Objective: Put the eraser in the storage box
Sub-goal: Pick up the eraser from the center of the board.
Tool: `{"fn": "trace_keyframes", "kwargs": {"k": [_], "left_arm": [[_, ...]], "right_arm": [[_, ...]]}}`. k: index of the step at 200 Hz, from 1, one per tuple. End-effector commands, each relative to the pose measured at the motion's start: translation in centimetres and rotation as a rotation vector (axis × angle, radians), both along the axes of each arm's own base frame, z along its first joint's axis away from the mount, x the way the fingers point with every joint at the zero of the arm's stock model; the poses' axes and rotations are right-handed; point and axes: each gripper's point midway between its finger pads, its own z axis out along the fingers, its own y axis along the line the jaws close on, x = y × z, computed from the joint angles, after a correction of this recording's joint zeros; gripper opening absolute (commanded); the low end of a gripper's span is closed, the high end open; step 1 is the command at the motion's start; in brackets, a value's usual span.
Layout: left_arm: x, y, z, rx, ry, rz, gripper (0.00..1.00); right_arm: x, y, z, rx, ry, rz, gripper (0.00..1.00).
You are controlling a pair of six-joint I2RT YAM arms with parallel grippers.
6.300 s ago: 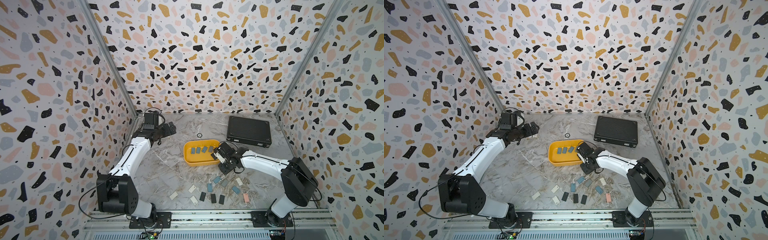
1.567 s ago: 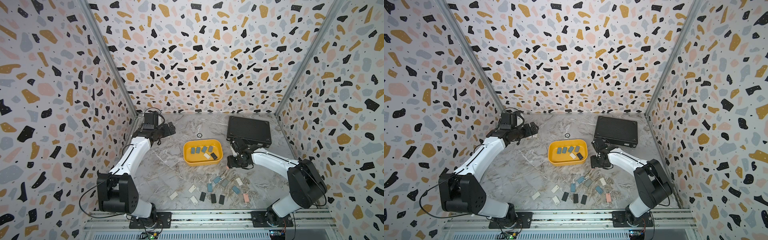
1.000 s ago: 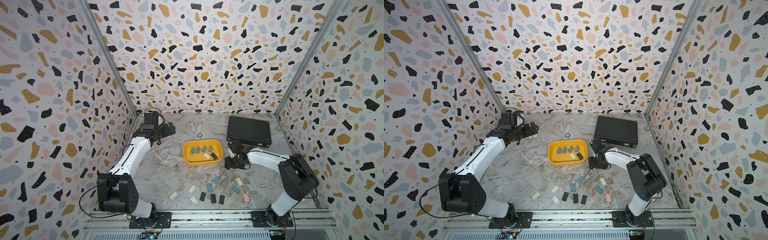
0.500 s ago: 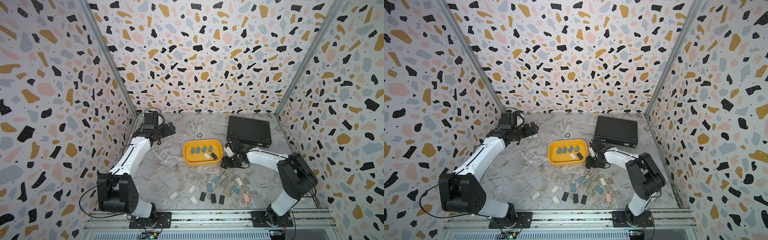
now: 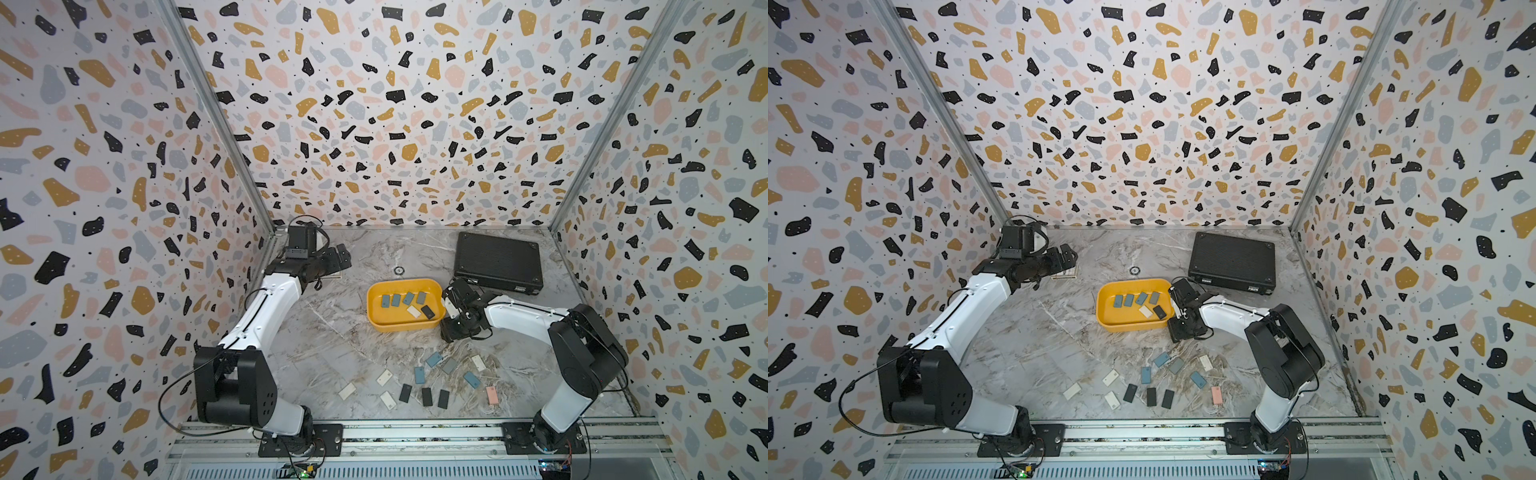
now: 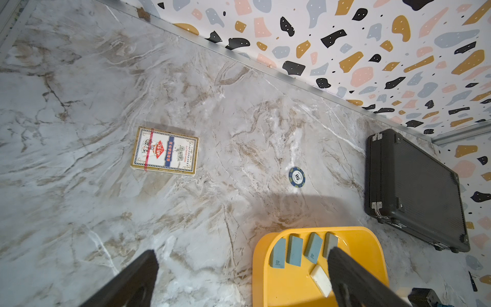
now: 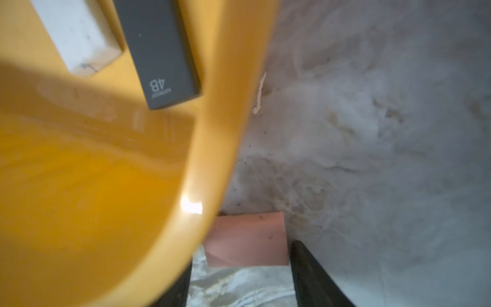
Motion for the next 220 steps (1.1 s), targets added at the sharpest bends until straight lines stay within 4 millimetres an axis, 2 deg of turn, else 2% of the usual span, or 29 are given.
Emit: {"fn": "trace_keyframes", "kwargs": {"k": [1, 39, 91, 114, 128, 152, 185, 220], "left_arm": [[0.4, 0.1, 1.5, -0.006, -0.057, -0.004, 0.99], [0.4, 0.0, 1.5, -0.011, -0.057, -0.007, 1.00], [0.3, 0.1, 1.7, -0.012, -0.062, -0.007, 0.99], [0.3, 0.0, 1.7, -0.015, -0.063, -0.009, 1.00], [0.2, -0.1, 1.8, -0.017, -0.064, -0.011, 0.99], [0.2, -0.1, 1.9, -0.018, -0.066, -0.012, 0.99], [0.1, -0.1, 2.0, -0.020, -0.069, -0.014, 1.00], [0.1, -0.1, 2.2, -0.018, -0.074, -0.014, 1.00]], "right_arm": [[-2.0, -0.7, -0.1, -0.038, 0.042, 0.043, 0.61], [-3.2, 0.4, 0.5, -0.013, 0.049, 0.103, 0.60], [-3.9, -0.7, 1.6, -0.051, 0.051, 0.121, 0.61], [-3.0, -2.0, 2.0, -0.128, -0.006, 0.126, 0.61], [-2.3, -2.1, 2.2, -0.152, -0.034, 0.144, 0.62], [-1.1, -1.6, 1.6, -0.177, -0.043, 0.185, 0.63], [-0.1, 0.0, 0.9, -0.151, -0.037, 0.238, 0.62], [0.2, 0.1, 0.3, -0.159, -0.039, 0.243, 0.62]]}}
